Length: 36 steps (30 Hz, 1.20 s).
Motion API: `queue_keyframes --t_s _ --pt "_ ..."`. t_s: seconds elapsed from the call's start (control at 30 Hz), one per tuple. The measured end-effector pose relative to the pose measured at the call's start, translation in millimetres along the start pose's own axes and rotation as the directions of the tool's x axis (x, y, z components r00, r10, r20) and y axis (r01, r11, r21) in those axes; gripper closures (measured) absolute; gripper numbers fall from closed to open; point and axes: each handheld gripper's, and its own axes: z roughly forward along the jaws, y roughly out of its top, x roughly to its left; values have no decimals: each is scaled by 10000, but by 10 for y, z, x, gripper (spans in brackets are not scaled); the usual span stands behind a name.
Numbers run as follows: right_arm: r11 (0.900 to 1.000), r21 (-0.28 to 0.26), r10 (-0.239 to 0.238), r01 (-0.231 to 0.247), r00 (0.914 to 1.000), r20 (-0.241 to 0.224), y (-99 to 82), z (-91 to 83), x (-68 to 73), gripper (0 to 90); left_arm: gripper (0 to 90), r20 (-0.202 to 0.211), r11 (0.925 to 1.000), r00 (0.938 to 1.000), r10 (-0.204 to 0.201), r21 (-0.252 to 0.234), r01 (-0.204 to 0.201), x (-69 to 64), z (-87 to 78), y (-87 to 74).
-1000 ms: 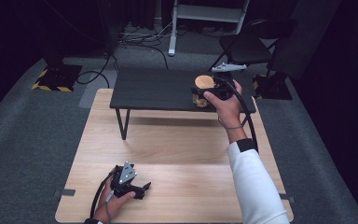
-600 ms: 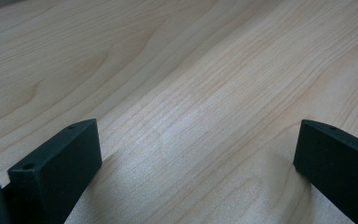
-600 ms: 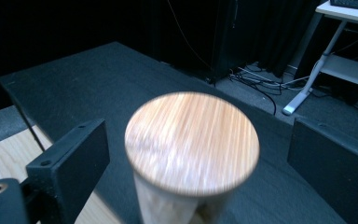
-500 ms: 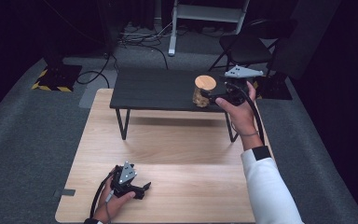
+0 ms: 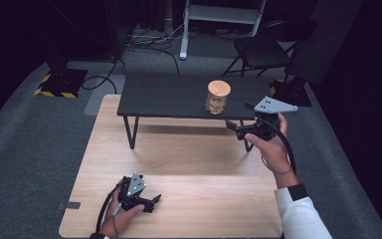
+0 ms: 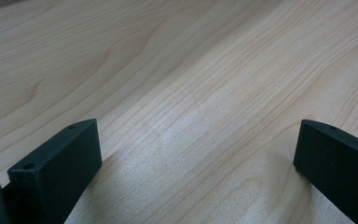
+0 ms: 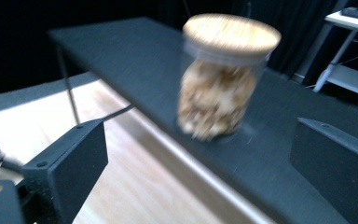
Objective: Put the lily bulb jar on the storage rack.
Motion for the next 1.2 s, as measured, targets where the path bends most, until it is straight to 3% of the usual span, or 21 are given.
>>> queue_keyframes --t_s 0.27,0.4,0.73,0.93,1.2 --pt "9992 352 -185 195 9994 -276 -429 -141 191 24 8 2 10000 10000 1 -3 -1 0 0 0" --pt "9978 626 -224 236 9996 -198 -673 -198 314 24 8 0 10000 10000 2 -7 -2 -1 0 -1" --pt "9933 1092 343 -367 9991 236 -1309 -281 552 24 8 1 10000 10000 3 -8 -3 -1 -1 -2" --pt "9902 1166 766 -774 9970 115 -1667 -327 608 24 8 -2 10000 10000 3 -6 -3 -2 -1 -2" --pt "9848 1523 793 -835 9963 333 -1901 -321 687 25 8 -1 10000 10000 3 -4 -3 -3 -2 -2"
